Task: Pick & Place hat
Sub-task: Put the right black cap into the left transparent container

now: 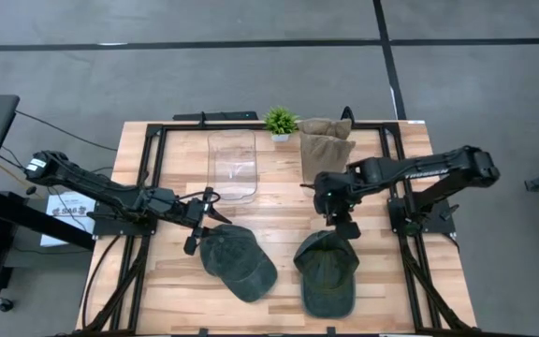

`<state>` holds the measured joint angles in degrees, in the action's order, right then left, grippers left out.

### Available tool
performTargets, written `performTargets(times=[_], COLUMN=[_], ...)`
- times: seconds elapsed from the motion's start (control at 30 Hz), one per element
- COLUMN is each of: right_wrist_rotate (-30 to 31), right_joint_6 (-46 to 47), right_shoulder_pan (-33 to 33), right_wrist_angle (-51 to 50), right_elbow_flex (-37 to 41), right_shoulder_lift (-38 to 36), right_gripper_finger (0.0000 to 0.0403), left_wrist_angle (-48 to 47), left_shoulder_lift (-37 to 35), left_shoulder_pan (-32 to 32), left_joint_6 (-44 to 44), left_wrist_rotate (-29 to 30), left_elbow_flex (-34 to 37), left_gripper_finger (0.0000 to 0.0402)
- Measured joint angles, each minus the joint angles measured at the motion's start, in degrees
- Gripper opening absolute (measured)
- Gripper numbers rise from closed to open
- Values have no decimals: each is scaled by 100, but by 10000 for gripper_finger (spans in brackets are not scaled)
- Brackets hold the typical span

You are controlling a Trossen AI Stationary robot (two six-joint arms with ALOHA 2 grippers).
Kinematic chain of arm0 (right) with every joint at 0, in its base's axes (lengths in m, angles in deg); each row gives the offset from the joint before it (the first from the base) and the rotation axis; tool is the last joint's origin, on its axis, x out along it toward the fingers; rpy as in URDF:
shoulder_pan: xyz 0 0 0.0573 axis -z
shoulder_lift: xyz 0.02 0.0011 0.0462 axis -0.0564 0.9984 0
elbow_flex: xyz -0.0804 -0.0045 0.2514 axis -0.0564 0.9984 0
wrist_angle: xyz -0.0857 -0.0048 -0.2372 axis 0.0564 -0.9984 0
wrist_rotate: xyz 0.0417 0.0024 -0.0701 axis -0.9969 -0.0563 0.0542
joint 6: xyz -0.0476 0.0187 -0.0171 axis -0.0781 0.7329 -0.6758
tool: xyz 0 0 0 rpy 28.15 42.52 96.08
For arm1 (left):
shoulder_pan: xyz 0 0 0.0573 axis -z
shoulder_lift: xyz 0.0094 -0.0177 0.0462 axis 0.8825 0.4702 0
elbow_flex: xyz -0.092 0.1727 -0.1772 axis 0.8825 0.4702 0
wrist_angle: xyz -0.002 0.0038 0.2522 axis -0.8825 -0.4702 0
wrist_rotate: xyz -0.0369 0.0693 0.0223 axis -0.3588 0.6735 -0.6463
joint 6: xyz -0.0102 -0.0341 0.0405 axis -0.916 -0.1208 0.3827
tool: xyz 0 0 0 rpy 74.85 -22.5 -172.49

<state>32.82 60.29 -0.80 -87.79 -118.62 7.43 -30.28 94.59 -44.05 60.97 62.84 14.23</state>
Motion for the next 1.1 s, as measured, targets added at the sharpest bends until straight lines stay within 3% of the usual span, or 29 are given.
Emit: performTargets(times=[0.47,0.73,0.93,1.1], right_wrist_rotate=[52,498,731,1399], right_joint_6=[2383,4014,5503,7034], right_shoulder_pan=[-472,-1282,-2103,-2805], right_wrist_angle=[-996,-1305,-1285,-1187], right_elbow_flex=[-2,-2,-2,-2], right_shoulder_lift=[-138,-138,-138,-135], right_gripper_finger=[112,112,112,112], left_wrist_angle=[18,44,48,58], left_shoulder_lift=[2,2,2,2], left_shoulder_pan=[0,0,1,-1], left_joint_6=[-13,7,494,602], left_wrist_rotate=[0,0,0,1], left_elbow_flex=[-1,0,-1,-1], left_gripper_finger=[133,133,133,133])
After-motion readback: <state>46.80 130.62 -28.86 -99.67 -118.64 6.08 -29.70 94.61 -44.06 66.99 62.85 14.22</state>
